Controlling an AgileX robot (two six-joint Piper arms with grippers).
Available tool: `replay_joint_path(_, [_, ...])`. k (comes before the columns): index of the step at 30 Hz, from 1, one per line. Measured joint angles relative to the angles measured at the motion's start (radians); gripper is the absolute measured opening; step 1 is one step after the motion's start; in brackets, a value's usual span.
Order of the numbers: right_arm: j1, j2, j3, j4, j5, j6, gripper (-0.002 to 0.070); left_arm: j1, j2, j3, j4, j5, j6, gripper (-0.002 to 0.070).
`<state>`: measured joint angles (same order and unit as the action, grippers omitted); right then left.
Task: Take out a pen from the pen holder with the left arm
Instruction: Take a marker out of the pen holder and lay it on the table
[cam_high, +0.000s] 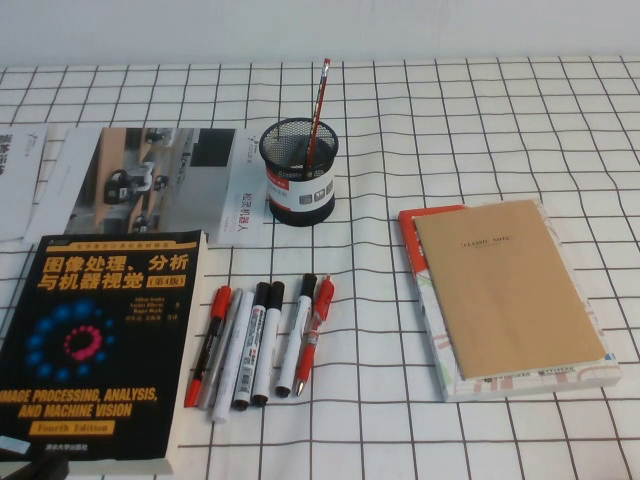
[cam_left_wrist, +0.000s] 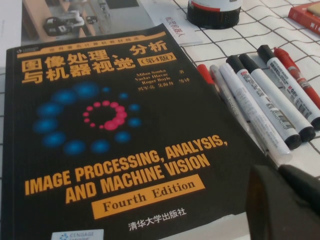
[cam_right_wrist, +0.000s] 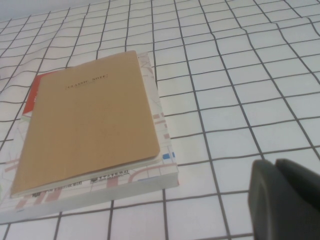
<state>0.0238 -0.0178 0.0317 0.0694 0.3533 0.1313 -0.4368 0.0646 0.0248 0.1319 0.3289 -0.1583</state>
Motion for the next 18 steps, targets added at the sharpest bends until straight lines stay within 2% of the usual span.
replay_joint_path(5, [0.000, 0.000, 0.000, 0.000, 0.000, 0.000, -0.0016, 0.005, 0.000, 0.000, 0.000, 0.000, 0.000, -0.0001])
replay_joint_path(7, [0.000, 0.000, 0.000, 0.000, 0.000, 0.000, -0.0016, 0.035, 0.000, 0.000, -0.004, 0.000, 0.000, -0.0001])
replay_joint_path(18, [0.000, 0.000, 0.000, 0.000, 0.000, 0.000, -0.0017, 0.365, -0.073, 0.000, -0.039, -0.008, 0.045, -0.0002])
